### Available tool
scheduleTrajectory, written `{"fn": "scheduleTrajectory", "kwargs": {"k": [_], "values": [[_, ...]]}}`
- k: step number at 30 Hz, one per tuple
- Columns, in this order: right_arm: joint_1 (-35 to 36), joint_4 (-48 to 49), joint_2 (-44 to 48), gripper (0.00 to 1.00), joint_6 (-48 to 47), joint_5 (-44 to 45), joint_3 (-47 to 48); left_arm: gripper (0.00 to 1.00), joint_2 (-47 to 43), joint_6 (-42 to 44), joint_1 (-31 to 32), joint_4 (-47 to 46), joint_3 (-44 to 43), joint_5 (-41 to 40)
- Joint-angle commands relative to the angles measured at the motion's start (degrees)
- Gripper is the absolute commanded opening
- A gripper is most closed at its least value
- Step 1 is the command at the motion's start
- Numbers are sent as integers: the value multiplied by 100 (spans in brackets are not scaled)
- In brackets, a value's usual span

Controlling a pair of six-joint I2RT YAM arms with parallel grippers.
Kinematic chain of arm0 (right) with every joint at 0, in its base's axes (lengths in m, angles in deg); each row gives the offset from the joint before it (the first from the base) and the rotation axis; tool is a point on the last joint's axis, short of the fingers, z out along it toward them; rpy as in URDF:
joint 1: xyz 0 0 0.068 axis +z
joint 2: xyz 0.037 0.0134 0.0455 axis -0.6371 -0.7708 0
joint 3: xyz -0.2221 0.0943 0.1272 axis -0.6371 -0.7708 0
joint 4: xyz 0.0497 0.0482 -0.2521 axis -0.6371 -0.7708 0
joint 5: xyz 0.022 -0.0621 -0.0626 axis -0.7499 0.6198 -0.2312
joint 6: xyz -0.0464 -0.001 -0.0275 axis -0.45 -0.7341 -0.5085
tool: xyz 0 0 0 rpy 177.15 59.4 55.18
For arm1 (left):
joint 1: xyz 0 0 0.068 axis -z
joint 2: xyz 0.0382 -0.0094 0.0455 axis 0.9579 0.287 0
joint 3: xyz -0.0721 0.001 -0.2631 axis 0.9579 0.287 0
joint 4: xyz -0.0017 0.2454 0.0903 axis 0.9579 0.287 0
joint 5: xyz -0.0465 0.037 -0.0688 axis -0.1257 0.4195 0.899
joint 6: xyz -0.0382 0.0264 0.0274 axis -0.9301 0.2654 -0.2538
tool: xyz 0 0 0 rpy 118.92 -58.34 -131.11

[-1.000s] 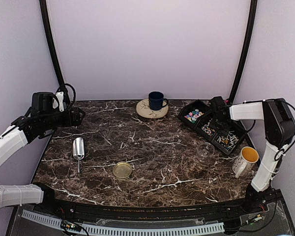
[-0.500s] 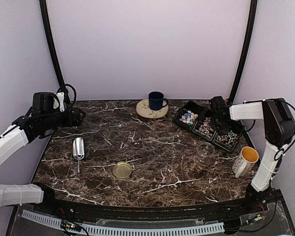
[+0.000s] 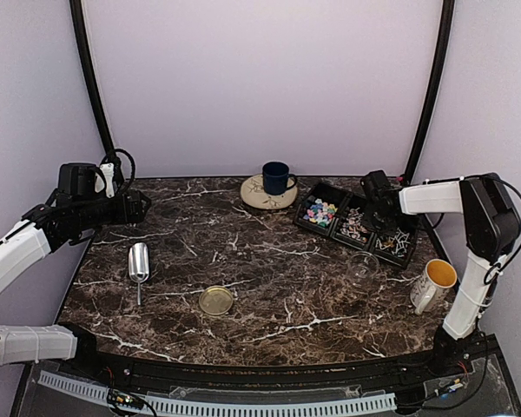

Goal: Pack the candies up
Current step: Move the plate to the corner of the board.

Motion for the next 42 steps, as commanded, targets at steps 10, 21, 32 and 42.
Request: {"fn": "scheduleTrajectory", "kwargs": {"k": [10, 21, 32, 42], "values": [[488, -98, -116, 10, -1072, 81, 214, 99, -17, -48, -32, -5, 47, -60], [673, -80, -11, 9, -1524, -141, 73, 99, -22, -51, -38, -5, 39, -63], [1049, -126, -184, 8, -1972, -319, 304, 99, -26, -60, -40, -8, 39, -63], [1455, -327, -507, 9, -1752, -328, 846, 99, -44, -66, -39, -6, 35, -67]]}}
